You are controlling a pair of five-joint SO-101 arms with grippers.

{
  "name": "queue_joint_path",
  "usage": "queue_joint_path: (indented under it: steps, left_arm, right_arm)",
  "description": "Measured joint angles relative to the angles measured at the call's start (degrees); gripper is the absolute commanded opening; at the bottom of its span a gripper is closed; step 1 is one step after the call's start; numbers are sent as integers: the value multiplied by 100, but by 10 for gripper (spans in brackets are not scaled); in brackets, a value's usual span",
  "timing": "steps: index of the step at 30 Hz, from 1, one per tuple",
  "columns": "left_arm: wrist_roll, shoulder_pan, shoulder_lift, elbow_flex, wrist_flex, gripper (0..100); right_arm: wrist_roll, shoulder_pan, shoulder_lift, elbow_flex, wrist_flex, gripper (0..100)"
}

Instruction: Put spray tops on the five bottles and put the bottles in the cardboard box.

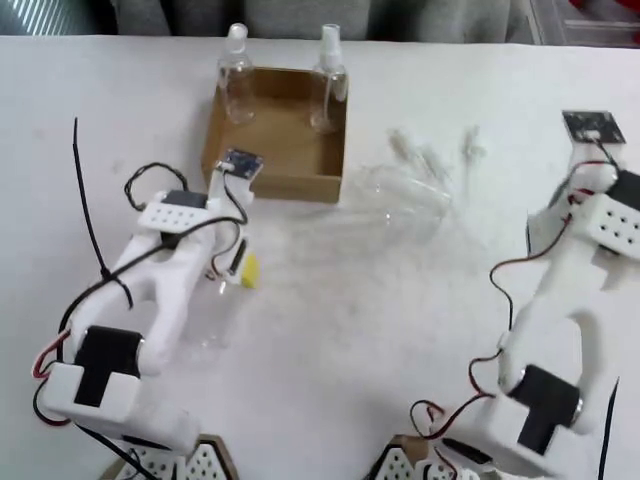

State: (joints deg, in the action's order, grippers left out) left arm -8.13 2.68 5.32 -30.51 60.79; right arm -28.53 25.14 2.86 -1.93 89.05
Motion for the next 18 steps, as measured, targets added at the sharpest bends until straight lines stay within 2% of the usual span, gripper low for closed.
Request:
queue_joint_path:
  steps: [11, 18]
  left_arm:
    - [0, -9, 0, 0, 0, 132]
    - [-185, -9, -246, -273, -211, 133]
  right_arm:
    - [1767, -853, -3473, -3763, 105, 276]
    - [2198, -1178, -5459, -6505, 413, 276]
